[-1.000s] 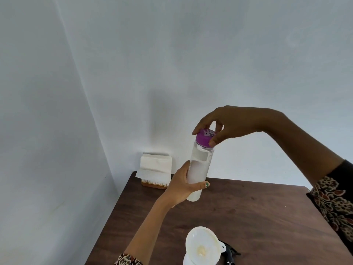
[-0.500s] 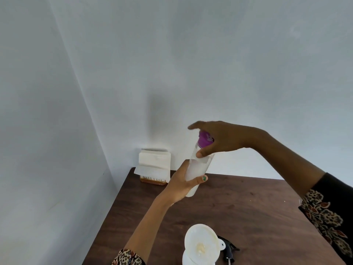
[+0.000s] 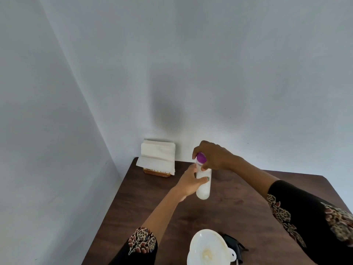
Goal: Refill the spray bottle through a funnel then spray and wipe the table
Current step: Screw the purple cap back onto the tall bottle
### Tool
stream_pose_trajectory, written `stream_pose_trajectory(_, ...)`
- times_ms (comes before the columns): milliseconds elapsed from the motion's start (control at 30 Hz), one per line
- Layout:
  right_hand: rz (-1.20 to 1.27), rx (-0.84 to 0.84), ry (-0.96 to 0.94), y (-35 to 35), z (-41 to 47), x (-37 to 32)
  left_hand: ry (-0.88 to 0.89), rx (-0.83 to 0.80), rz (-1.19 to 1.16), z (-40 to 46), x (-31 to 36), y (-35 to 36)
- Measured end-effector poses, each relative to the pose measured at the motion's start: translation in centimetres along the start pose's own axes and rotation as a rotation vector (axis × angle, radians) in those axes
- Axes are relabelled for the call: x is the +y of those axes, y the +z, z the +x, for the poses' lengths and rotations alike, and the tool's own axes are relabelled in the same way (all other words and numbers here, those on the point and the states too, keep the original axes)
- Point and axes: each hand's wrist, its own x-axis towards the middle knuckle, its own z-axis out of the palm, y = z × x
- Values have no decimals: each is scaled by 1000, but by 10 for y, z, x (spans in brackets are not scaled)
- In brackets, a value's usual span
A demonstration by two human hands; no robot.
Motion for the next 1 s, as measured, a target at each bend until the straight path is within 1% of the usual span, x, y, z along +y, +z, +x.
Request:
stream_pose_trajectory(167,127,192,87,22,56,25,12,145,-84,49,-3,-17)
stream_pose_trajectory(233,185,225,112,31,78,32,24,187,-96,70,-8,-23)
stream_pose_trajectory(367,275,265,130,47,110,41,15,213,-102,99,-18,-33)
stream_pose_trajectory(500,287,335,112,53,129,43,15,254,-146,116,-32,-37)
stream_pose_trajectory(633,220,347,72,59,133,42,30,304,-132,119,-46,-35)
stream_pose_trajectory(767,224,347,107,60,134,42,35,289,-121,113,-49,-31)
stream_pose_trajectory(1000,352,162,209,54,133,48,-36,228,-84,105,-41,-28)
